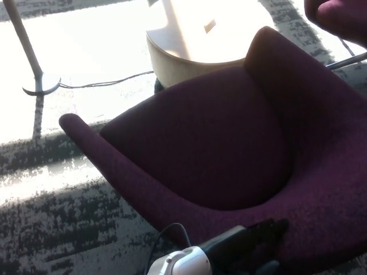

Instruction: The robot stands in front of a sofa and uses its left hand to push the left side of the sofa

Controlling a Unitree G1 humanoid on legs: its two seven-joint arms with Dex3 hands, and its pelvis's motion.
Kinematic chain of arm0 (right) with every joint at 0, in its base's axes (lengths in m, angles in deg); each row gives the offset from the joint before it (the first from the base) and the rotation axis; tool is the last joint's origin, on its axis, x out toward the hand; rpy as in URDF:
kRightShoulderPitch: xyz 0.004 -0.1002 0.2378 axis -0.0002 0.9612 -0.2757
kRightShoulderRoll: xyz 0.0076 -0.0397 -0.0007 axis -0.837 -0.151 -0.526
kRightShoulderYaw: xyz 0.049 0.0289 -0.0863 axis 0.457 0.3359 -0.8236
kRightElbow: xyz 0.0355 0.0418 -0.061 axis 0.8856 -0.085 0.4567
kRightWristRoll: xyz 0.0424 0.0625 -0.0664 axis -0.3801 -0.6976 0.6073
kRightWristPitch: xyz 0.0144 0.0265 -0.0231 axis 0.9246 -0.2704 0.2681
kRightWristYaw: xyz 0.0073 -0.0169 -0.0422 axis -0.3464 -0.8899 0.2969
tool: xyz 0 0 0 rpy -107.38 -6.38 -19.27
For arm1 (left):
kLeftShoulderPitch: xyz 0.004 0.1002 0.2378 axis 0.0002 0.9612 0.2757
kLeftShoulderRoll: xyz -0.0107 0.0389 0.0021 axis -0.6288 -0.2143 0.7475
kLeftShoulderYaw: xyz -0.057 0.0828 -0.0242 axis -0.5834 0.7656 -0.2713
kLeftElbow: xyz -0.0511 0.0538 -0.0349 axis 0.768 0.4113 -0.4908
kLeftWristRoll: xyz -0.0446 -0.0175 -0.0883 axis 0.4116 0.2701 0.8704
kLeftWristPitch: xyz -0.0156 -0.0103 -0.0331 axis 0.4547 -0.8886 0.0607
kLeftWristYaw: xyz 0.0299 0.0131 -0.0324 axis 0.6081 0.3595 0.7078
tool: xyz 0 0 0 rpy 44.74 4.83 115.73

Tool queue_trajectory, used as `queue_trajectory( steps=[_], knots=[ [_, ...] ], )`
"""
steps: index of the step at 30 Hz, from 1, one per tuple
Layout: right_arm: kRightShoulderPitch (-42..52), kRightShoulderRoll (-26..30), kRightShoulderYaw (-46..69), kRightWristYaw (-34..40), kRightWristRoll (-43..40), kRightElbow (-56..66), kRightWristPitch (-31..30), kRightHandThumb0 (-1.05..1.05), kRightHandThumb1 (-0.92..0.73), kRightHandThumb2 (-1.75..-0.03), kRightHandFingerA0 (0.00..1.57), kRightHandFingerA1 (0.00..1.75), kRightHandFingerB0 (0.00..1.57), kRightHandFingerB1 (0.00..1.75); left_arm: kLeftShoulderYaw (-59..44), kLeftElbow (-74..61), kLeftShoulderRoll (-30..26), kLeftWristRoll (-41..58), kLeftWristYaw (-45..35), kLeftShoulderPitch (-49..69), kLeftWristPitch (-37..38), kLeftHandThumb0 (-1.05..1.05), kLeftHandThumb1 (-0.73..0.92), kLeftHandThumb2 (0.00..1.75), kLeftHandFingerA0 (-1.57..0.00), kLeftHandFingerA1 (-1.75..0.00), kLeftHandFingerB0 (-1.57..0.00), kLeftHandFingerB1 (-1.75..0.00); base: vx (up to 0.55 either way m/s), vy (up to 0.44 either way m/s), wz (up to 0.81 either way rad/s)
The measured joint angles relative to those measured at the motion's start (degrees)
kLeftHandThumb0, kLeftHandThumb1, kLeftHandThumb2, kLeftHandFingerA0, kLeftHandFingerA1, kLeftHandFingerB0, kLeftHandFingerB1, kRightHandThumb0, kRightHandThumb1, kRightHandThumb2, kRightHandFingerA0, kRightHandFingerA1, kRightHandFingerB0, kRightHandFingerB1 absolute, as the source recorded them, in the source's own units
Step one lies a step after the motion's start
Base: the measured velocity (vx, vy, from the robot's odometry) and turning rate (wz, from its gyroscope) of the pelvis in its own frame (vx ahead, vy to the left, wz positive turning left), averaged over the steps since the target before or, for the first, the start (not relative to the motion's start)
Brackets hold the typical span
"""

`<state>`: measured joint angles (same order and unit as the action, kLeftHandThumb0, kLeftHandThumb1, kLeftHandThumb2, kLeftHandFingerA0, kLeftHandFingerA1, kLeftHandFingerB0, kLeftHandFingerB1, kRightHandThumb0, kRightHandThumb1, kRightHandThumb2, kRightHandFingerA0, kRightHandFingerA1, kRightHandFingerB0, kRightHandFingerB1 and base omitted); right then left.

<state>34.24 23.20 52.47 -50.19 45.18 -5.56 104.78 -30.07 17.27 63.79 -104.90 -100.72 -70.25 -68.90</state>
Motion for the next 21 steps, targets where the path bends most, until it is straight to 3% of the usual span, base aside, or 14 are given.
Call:
queue_trajectory(
  steps=[4, 5, 6, 7, 8, 9, 10, 11, 12, 13, 17, 18, 21],
  knots=[
    [0.0, 0.0, 0.0, 0.0, 0.0, 0.0, 0.0, -0.50, -0.66, -0.60, 0.74, 0.62, 0.73, 0.44, 0.6, 0.9, 0.9, -0.6, 0.0, -0.9, -0.1, -0.88, 0.75, 1.13, -0.08, -0.38, -0.05, -0.23, 0.00, 0.000, 0.00],
    [0.0, 0.0, -0.1, 0.0, 0.1, 0.0, -0.1, -0.50, -0.67, -0.60, 0.70, 0.59, 0.71, 0.44, 0.6, 1.1, 1.0, -0.6, 0.0, -0.9, -0.1, -0.90, 0.92, 0.76, -0.05, -0.35, -0.04, -0.25, 0.00, 0.000, 0.00],
    [-0.1, 0.0, -0.2, 0.1, 0.2, 0.1, -0.4, -0.50, -0.67, -0.60, 0.67, 0.58, 0.68, 0.43, 0.7, 1.4, 1.4, -0.7, 0.1, -1.0, -0.1, -0.88, 0.75, 1.15, -0.07, -0.39, -0.05, -0.24, 0.00, 0.000, 0.00],
    [-0.1, 0.0, -0.3, 0.1, 0.2, 0.2, -0.5, -0.51, -0.66, -0.60, 0.67, 0.57, 0.68, 0.44, 0.8, 1.5, 1.5, -0.8, 0.1, -1.1, -0.1, -0.92, 0.92, 0.76, -0.07, -0.36, -0.03, -0.26, 0.00, 0.000, 0.00],
    [-0.1, 0.0, -0.4, 0.1, 0.4, 0.4, -0.8, -0.51, -0.66, -0.60, 0.67, 0.57, 0.68, 0.44, 0.9, 1.7, 1.9, -1.0, 0.3, -1.2, -0.1, -0.92, 0.92, 0.76, -0.07, -0.36, -0.03, -0.26, 0.00, 0.000, 0.00],
    [-0.2, 0.0, -0.4, 0.1, 0.4, 0.5, -1.0, -0.52, -0.67, -0.60, 0.64, 0.56, 0.67, 0.43, 1.0, 1.9, 2.1, -1.2, 0.5, -1.3, -0.1, -0.84, 0.73, 1.17, -0.01, -0.42, -0.05, -0.26, 0.00, 0.000, 0.00],
    [-0.4, 0.0, -0.5, 0.1, 0.5, 0.5, -1.2, -0.52, -0.67, -0.60, 0.64, 0.56, 0.67, 0.43, 1.1, 2.1, 2.4, -1.5, 0.6, -1.3, -0.1, -0.84, 0.73, 1.17, -0.01, -0.42, -0.05, -0.26, 0.00, 0.000, 0.00],
    [-0.5, 0.0, -0.5, 0.1, 0.5, 0.5, -1.4, -0.53, -0.68, -0.61, 0.66, 0.53, 0.68, 0.42, 1.2, 2.2, 2.5, -1.6, 0.7, -1.4, -0.1, -0.93, 0.92, 0.77, -0.06, -0.37, -0.04, -0.26, 0.00, 0.000, 0.00],
    [-0.6, 0.0, -0.6, 0.1, 0.6, 0.6, -1.6, -0.53, -0.68, -0.61, 0.66, 0.53, 0.68, 0.42, 1.3, 2.4, 2.6, -1.8, 0.8, -1.5, -0.1, -0.93, 0.92, 0.77, -0.06, -0.37, -0.04, -0.26, 0.00, 0.000, 0.00],
    [-0.7, 0.0, -0.7, 0.1, 0.7, 0.6, -1.7, -0.53, -0.67, -0.61, 0.66, 0.53, 0.69, 0.42, 1.5, 2.6, 2.8, -1.9, 0.9, -1.7, -0.1, -0.91, 0.76, 1.16, -0.08, -0.38, -0.05, -0.21, 0.00, 0.000, 0.00],
    [-0.8, 0.1, -0.7, 0.1, 0.9, 0.8, -1.9, -0.50, -0.66, -0.60, 0.67, 0.52, 0.70, 0.43, 1.9, 2.8, 2.9, -2.2, 0.9, -2.0, -0.1, -0.89, 0.76, 1.16, -0.08, -0.38, -0.04, -0.22, 0.00, 0.000, 0.00],
    [-0.8, 0.1, -0.7, 0.1, 1.0, 0.8, -1.9, -0.51, -0.67, -0.61, 0.67, 0.55, 0.68, 0.42, 1.9, 2.8, 2.9, -2.3, 0.9, -2.1, -0.1, -0.92, 0.92, 0.78, -0.03, -0.37, -0.03, -0.25, 0.00, 0.000, 0.00],
    [-0.8, 0.2, -0.7, 0.1, 1.2, 0.8, -1.9, -0.51, -0.67, -0.61, 0.64, 0.52, 0.67, 0.41, 2.1, 2.7, 2.9, -2.5, 0.9, -2.1, -0.1, -0.92, 0.92, 0.78, -0.03, -0.37, -0.02, -0.25, 0.00, 0.000, 0.00]
  ],
)
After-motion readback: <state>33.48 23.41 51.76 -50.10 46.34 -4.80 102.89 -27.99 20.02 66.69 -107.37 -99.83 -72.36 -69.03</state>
